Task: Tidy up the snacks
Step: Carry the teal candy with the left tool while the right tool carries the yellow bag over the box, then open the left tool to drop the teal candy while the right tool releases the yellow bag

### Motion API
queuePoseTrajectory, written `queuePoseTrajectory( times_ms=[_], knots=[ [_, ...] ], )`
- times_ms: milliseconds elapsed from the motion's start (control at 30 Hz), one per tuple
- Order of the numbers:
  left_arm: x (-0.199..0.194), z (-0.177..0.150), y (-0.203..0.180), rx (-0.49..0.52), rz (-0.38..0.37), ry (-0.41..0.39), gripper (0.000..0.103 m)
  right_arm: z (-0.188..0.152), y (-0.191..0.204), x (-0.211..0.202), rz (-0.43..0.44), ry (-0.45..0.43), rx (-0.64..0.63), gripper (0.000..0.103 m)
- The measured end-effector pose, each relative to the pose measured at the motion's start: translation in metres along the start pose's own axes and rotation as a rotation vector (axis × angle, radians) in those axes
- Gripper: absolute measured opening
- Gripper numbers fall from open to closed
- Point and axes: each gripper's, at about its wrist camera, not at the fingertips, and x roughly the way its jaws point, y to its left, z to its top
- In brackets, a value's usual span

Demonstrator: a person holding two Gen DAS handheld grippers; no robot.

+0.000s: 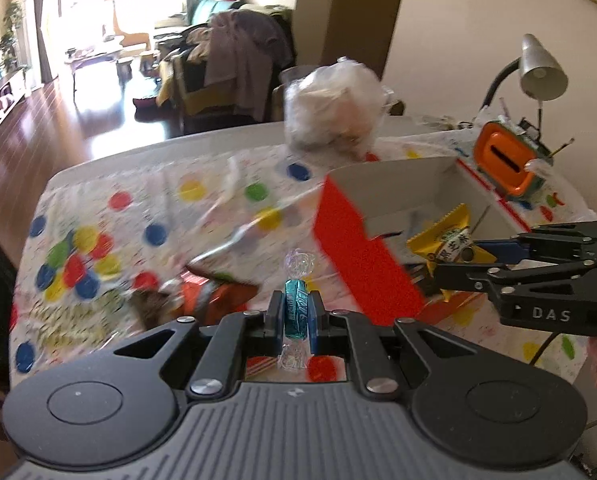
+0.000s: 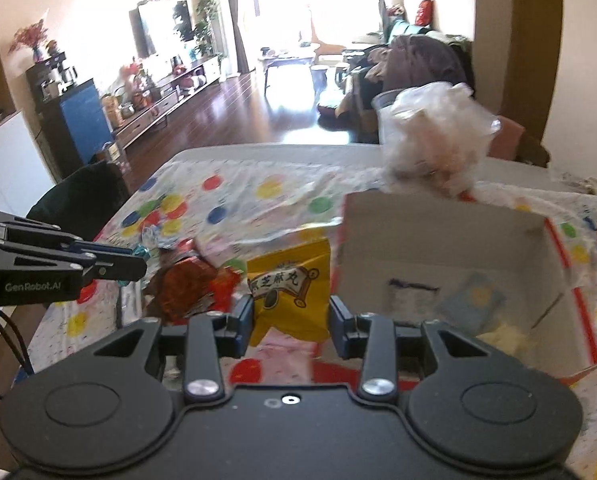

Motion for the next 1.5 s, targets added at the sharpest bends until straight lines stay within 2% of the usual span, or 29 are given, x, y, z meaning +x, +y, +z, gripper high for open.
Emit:
queuePoseTrajectory(
  times_ms=[367, 633, 900, 1067, 1200, 1300, 1500],
  knots=[
    [0.041, 0.042, -0.079, 0.044, -0.053, 0.005, 0.011, 0.009, -0.085, -0.005, -0.09, -0.012, 0.037, 0.037],
    [0.096, 0.063, -0.12, 0.008, -0.071, 0.091, 0.011, 0.008, -0.148, 0.01, -0.121, 0.053, 0.062, 0.037],
    [0.153, 0.076, -0.147, -0.02, -0.046, 0.188, 0.012, 0.008, -0.196, 0.042, -0.118, 0.145, 0.097, 0.037],
    [0.186, 0.082, -0.153, -0.036, -0.024, 0.263, 0.011, 0.008, -0.21, 0.065, -0.105, 0.202, 0.086, 0.037],
    [0.211, 0.085, -0.149, -0.087, -0.008, 0.344, 0.011, 0.007, -0.217, 0.087, -0.084, 0.268, 0.088, 0.037],
    [0.225, 0.086, -0.146, -0.124, -0.008, 0.391, 0.011, 0.009, -0.214, 0.096, -0.06, 0.294, 0.064, 0.037],
    [0.247, 0.086, -0.146, -0.128, 0.019, 0.452, 0.011, 0.006, -0.209, 0.114, -0.056, 0.35, 0.026, 0.037]
  ],
)
